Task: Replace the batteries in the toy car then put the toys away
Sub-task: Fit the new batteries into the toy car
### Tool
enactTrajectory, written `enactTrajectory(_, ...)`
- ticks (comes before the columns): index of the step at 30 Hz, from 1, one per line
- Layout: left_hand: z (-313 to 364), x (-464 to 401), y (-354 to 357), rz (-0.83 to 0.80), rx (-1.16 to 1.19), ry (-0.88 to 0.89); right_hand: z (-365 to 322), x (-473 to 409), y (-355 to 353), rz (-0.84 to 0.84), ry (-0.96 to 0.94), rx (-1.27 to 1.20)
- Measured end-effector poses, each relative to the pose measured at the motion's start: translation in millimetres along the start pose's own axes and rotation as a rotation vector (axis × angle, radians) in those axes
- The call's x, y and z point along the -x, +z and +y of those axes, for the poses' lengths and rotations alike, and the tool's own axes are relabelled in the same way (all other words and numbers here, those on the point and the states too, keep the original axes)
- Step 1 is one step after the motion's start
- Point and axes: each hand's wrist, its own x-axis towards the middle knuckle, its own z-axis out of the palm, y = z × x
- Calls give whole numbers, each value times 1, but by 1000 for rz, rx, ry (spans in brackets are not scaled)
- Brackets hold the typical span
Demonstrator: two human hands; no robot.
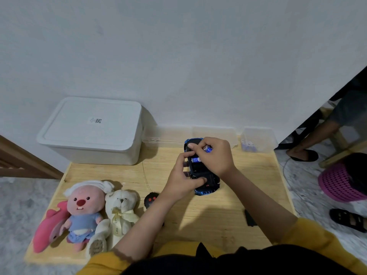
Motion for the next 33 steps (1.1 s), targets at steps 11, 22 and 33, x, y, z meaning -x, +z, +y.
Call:
enactTrajectory(11, -6, -1, 2, -57, -45, 0, 14, 9, 11, 85, -251, 14)
enactTrajectory(22, -7, 2, 2, -66, -27, -29, 17, 10, 4, 88, -132, -139)
enactTrajectory(33, -10, -1, 1, -37, -33, -17, 35, 20, -19, -237, -185, 66)
